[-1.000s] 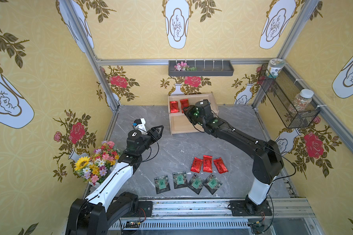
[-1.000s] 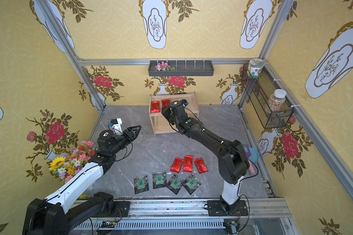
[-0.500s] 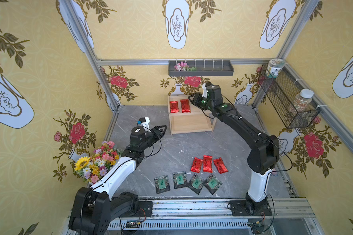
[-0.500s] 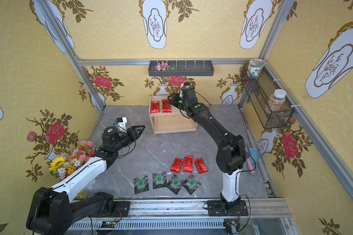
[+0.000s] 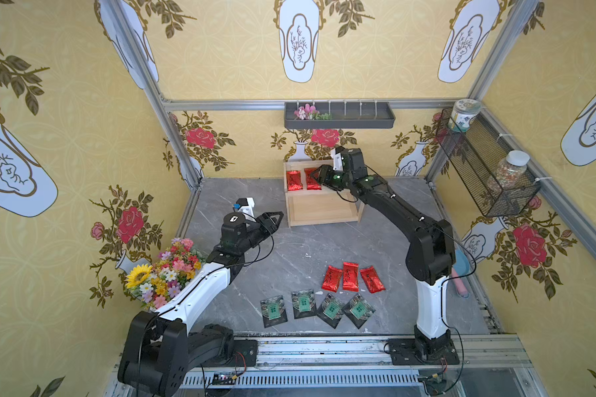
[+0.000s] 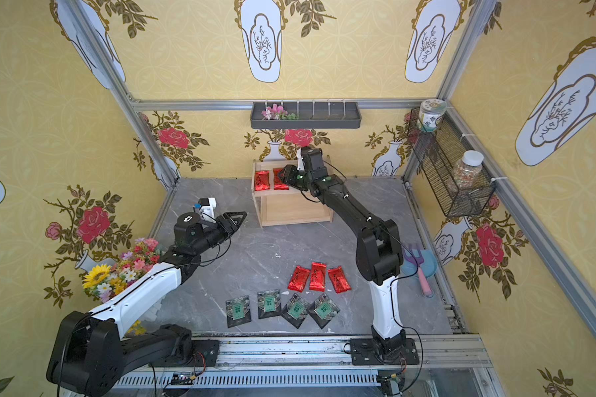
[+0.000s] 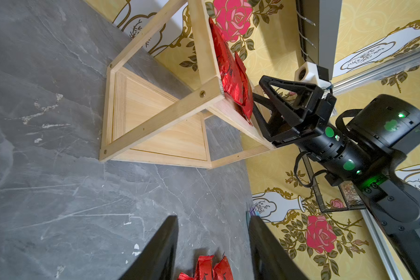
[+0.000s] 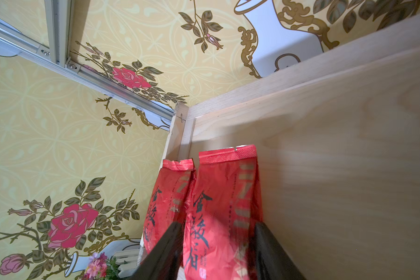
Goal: Place the tea bags on the shelf by color
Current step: Place the tea bag on the shelf.
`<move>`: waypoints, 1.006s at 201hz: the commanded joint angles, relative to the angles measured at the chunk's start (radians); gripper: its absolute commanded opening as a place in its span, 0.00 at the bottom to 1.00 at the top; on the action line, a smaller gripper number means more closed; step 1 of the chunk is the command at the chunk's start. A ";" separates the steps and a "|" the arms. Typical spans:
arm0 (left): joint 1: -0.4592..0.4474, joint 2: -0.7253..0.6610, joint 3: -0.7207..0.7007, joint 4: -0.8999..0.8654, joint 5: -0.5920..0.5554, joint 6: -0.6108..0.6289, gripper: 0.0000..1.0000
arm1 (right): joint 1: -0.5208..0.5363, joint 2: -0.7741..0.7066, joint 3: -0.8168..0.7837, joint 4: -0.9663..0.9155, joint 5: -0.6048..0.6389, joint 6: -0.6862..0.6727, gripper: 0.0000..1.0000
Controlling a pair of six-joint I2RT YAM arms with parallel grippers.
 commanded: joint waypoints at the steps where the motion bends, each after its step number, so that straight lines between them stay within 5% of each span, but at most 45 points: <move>1: -0.001 -0.002 -0.003 0.022 0.015 0.008 0.53 | 0.003 0.006 0.006 0.025 -0.007 -0.006 0.52; 202: -0.001 -0.015 -0.025 0.038 0.013 0.005 0.53 | 0.014 -0.010 0.013 0.012 0.017 -0.019 0.55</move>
